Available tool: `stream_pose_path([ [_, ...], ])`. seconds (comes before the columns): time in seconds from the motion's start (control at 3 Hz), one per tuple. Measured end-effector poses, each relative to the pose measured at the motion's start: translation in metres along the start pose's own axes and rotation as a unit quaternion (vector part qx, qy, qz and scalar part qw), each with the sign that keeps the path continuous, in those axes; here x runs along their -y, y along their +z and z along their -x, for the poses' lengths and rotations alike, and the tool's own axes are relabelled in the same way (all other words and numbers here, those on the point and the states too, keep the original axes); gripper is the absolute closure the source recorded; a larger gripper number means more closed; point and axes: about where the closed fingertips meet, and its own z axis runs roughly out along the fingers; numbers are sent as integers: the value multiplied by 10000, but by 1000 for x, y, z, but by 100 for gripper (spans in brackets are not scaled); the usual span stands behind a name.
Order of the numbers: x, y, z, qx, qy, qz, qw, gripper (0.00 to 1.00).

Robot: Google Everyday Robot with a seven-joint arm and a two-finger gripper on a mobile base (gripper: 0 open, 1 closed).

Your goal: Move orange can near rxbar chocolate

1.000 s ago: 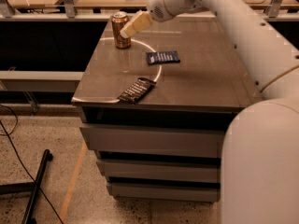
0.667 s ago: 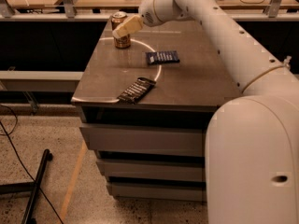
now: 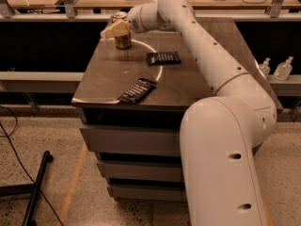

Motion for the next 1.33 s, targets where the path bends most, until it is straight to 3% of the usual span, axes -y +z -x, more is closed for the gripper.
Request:
stream_pose_path([
  [0.33, 7, 12, -3, 168, 206, 16, 9996, 18],
  [0.67, 15, 6, -2, 460, 456, 138, 9978, 48],
  [1.0, 9, -4, 8, 676, 479, 445, 9956, 72],
  [1.33, -11, -32, 31, 772, 241, 899, 9927, 95],
])
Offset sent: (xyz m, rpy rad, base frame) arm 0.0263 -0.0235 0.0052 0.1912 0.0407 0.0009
